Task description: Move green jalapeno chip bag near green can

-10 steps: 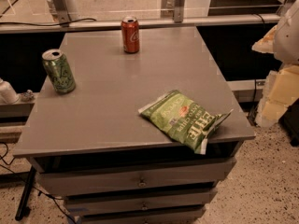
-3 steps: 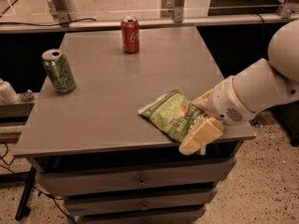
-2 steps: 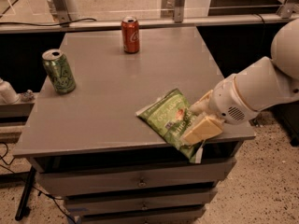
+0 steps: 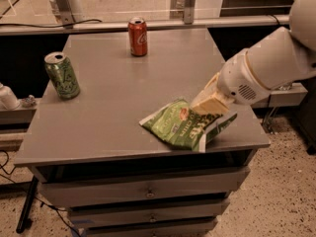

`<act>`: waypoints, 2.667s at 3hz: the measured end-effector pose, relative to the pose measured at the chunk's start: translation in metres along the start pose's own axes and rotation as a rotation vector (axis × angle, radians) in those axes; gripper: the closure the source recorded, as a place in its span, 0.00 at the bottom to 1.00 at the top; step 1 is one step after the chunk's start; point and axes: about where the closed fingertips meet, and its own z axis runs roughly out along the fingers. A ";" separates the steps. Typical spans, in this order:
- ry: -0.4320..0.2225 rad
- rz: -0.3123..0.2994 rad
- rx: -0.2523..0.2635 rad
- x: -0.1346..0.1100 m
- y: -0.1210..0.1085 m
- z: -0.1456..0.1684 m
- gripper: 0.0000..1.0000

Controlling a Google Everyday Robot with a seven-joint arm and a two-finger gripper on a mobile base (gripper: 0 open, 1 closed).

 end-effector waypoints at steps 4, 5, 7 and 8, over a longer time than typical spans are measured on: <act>-0.156 0.037 -0.019 -0.113 0.000 -0.003 1.00; -0.156 0.044 -0.020 -0.114 0.000 -0.002 1.00; -0.159 0.069 -0.004 -0.102 0.004 -0.009 0.59; -0.154 0.104 0.007 -0.075 0.007 -0.007 0.36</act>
Offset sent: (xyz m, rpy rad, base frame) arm 0.0194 0.0325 0.0511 0.0758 -0.0212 -0.0081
